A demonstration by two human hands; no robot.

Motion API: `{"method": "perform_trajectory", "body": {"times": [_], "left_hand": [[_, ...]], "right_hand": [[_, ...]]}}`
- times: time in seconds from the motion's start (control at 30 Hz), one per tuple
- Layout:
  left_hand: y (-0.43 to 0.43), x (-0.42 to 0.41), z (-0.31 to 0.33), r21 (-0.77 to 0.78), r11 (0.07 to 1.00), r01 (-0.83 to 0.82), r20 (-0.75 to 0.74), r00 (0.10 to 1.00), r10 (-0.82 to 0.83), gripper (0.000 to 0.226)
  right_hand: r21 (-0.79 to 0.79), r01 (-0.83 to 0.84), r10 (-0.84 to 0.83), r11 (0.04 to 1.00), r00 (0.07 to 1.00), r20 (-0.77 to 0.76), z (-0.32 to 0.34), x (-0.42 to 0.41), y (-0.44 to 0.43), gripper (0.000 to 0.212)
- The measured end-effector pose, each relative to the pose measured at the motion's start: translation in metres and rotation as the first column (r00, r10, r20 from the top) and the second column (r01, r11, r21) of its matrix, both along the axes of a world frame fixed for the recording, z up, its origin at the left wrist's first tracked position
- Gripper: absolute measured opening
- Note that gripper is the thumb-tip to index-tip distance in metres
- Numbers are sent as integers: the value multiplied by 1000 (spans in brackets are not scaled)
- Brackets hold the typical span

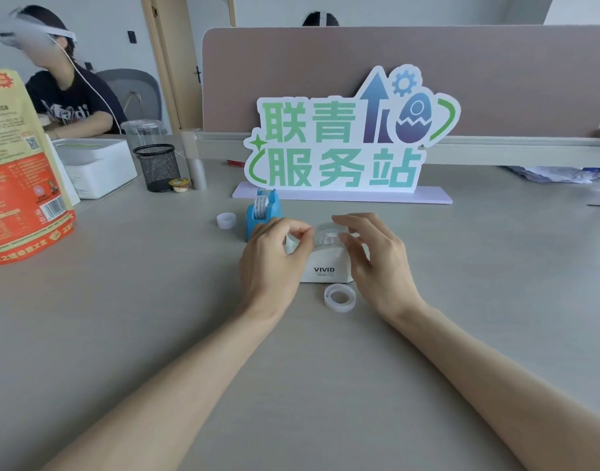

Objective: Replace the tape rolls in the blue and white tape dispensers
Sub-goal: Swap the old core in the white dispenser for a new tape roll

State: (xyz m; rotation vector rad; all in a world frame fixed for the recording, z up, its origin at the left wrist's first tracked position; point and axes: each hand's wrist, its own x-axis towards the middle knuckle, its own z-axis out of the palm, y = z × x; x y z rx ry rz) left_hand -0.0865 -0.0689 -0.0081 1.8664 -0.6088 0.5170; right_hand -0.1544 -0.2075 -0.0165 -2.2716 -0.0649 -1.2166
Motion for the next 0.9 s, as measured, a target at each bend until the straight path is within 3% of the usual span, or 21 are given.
{"method": "perform_trajectory", "body": {"times": [0.9], "left_hand": [[6, 5, -3, -10, 997, 77, -87, 993, -77, 5]], "right_hand": [[-6, 56, -56, 998, 998, -10, -1, -5, 4, 27]]}}
